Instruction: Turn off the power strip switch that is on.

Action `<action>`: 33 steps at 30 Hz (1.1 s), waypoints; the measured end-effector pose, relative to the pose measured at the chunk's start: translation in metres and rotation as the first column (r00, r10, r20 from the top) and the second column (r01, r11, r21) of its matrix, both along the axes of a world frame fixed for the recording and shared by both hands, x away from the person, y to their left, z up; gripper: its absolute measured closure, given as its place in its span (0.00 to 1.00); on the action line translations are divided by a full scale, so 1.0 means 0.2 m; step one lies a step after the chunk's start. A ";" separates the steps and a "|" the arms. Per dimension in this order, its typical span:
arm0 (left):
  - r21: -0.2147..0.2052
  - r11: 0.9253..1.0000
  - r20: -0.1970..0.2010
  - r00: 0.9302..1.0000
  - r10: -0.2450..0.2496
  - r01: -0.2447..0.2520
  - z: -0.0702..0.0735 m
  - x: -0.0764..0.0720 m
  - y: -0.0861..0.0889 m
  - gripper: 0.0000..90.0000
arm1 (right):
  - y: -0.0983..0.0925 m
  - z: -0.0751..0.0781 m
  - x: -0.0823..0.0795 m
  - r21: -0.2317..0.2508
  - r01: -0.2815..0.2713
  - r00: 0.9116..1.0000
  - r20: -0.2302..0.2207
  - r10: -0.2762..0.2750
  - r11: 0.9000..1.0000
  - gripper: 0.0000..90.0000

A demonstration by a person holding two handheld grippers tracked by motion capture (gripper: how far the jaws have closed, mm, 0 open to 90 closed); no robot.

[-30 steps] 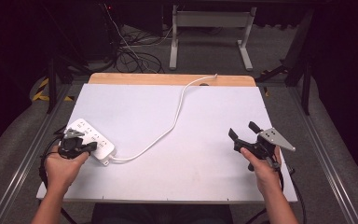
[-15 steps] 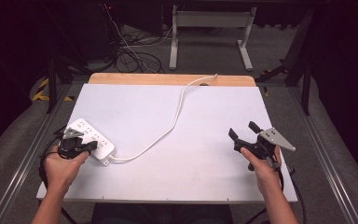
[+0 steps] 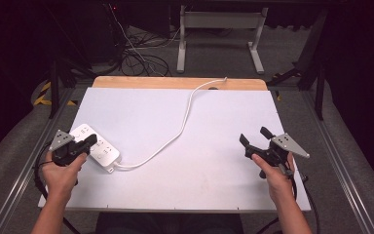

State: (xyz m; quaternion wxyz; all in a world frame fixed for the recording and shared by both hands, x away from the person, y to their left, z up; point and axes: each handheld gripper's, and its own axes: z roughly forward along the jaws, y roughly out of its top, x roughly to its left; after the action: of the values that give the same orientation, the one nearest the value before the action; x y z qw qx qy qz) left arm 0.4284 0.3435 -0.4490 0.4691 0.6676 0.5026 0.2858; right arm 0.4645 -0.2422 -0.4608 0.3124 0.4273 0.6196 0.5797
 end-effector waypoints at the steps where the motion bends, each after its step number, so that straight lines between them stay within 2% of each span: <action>1: -0.016 1.000 0.017 1.000 -0.006 0.006 0.00 0.00 0.00 0.98 | 0.00 0.00 0.00 0.000 0.001 1.000 0.000 -0.001 1.000 0.13; 3: -0.076 0.997 0.063 0.998 -0.012 0.017 0.01 -0.01 0.02 0.98 | 0.00 0.00 0.00 0.002 0.001 1.000 0.001 -0.001 1.000 0.13; 5: -0.107 0.994 0.108 0.994 -0.004 0.015 0.02 -0.02 0.03 0.98 | 0.00 0.00 0.00 0.003 0.000 1.000 0.001 0.000 1.000 0.13; 8: -0.106 0.994 0.166 0.986 0.030 -0.013 0.04 -0.04 0.03 0.98 | 0.00 0.00 0.00 0.003 0.001 1.000 0.001 -0.001 1.000 0.13; 13: -0.089 0.995 0.229 0.972 0.060 -0.040 0.05 -0.05 0.03 0.98 | 0.00 0.00 0.00 0.003 0.001 1.000 0.001 -0.001 1.000 0.13; 16: -0.101 0.994 0.245 0.967 0.066 -0.043 0.05 -0.05 0.03 0.97 | 0.00 0.00 0.00 0.003 0.002 1.000 0.000 -0.002 1.000 0.14; 24: -0.103 0.993 0.258 0.962 0.087 -0.062 0.06 -0.06 0.04 0.96 | 0.00 0.00 0.00 0.005 0.004 1.000 -0.001 -0.004 1.000 0.14; 27: -0.103 0.993 0.258 0.962 0.085 -0.060 0.06 -0.06 0.04 0.93 | 0.00 0.00 0.00 0.004 0.004 1.000 -0.001 -0.004 1.000 0.14; 30: -0.099 0.993 0.259 0.962 0.090 -0.066 0.06 -0.06 0.03 0.85 | 0.00 0.00 0.00 0.005 0.005 1.000 -0.001 -0.005 1.000 0.14; 31: -0.098 0.993 0.257 0.962 0.095 -0.072 0.06 -0.06 0.03 0.71 | -0.01 0.00 0.00 0.003 0.004 1.000 0.001 -0.004 1.000 0.14; 32: -0.098 0.992 0.254 0.962 0.098 -0.076 0.06 -0.06 0.03 0.71 | -0.01 0.00 0.00 0.003 0.004 1.000 0.001 -0.004 1.000 0.14; 33: -0.096 0.993 0.251 0.964 0.093 -0.071 0.06 -0.05 0.02 0.64 | -0.01 0.00 0.00 0.004 0.006 1.000 -0.001 -0.006 1.000 0.14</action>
State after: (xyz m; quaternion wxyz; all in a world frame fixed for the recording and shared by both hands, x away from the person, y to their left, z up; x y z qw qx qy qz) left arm 0.4177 0.3482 -0.4379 0.5461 0.5830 0.4772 0.3663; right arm 0.4646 -0.2434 -0.4607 0.3128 0.4299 0.6174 0.5798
